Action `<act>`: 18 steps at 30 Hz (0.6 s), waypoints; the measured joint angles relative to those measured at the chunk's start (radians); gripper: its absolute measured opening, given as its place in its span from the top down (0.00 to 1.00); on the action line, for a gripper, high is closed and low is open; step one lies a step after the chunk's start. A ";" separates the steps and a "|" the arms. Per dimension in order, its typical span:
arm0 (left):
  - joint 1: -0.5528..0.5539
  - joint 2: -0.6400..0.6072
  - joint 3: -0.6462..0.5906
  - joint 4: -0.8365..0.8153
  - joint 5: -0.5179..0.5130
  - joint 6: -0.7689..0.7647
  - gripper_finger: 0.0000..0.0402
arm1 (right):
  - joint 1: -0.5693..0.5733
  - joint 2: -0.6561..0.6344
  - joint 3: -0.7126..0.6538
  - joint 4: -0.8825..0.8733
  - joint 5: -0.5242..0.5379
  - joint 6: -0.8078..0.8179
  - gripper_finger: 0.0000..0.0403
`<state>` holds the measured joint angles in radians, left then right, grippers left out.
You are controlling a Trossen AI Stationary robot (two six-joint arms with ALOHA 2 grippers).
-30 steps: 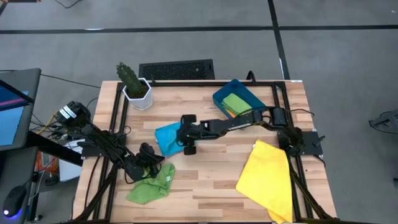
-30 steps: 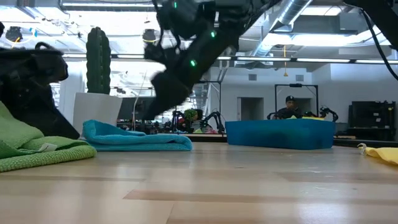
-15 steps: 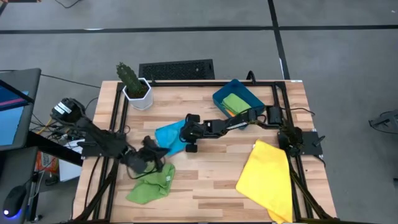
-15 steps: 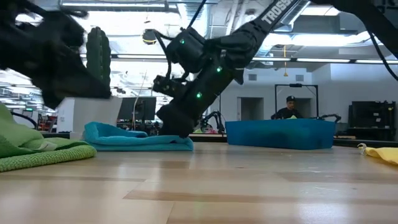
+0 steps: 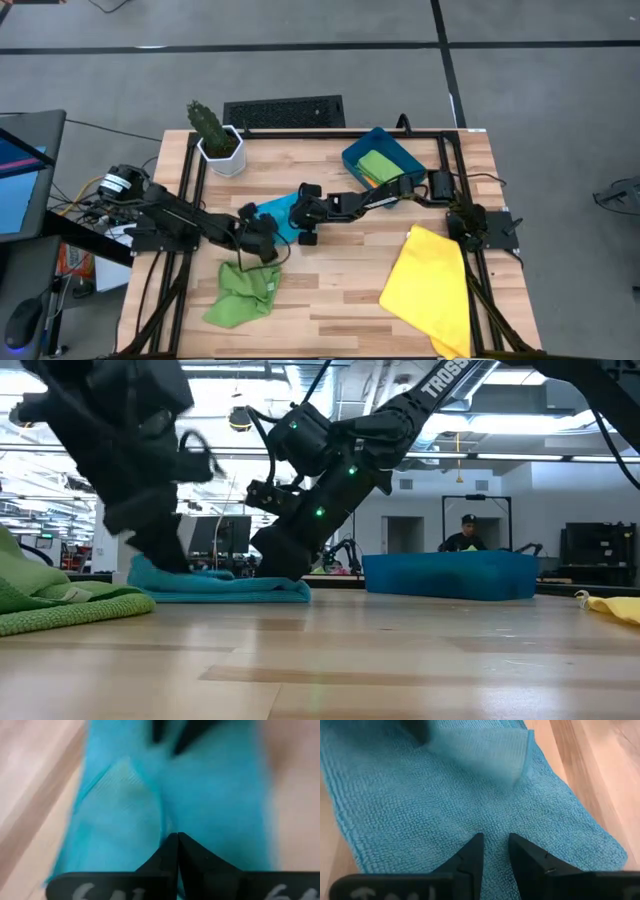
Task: Fold microfiber towels
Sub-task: Fold the blue microfiber towel
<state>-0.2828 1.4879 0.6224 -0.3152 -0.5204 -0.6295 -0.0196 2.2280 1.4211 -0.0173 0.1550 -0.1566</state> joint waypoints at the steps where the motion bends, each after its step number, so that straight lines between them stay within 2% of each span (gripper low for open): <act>1: 0.004 0.000 -0.002 -0.034 -0.005 -0.027 1.00 | 0.000 0.000 0.000 0.000 0.000 0.000 0.71; 7: -0.036 -0.067 -0.020 -0.234 -0.066 -0.267 1.00 | 0.000 0.000 0.000 0.000 0.000 0.000 0.71; 12: -0.105 -0.153 -0.018 -0.272 -0.129 -0.383 1.00 | 0.000 0.000 0.000 0.001 0.000 0.000 0.71; 16: -0.155 -0.216 -0.018 -0.266 -0.242 -0.464 1.00 | 0.004 -0.005 -0.001 0.006 0.000 0.000 0.71; 18: -0.184 -0.228 -0.018 -0.200 -0.312 -0.466 1.00 | 0.012 -0.015 -0.001 0.005 0.000 0.000 0.71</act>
<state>-0.4669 1.2603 0.6041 -0.5151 -0.8321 -1.0959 -0.0074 2.2135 1.4197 -0.0124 0.1552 -0.1566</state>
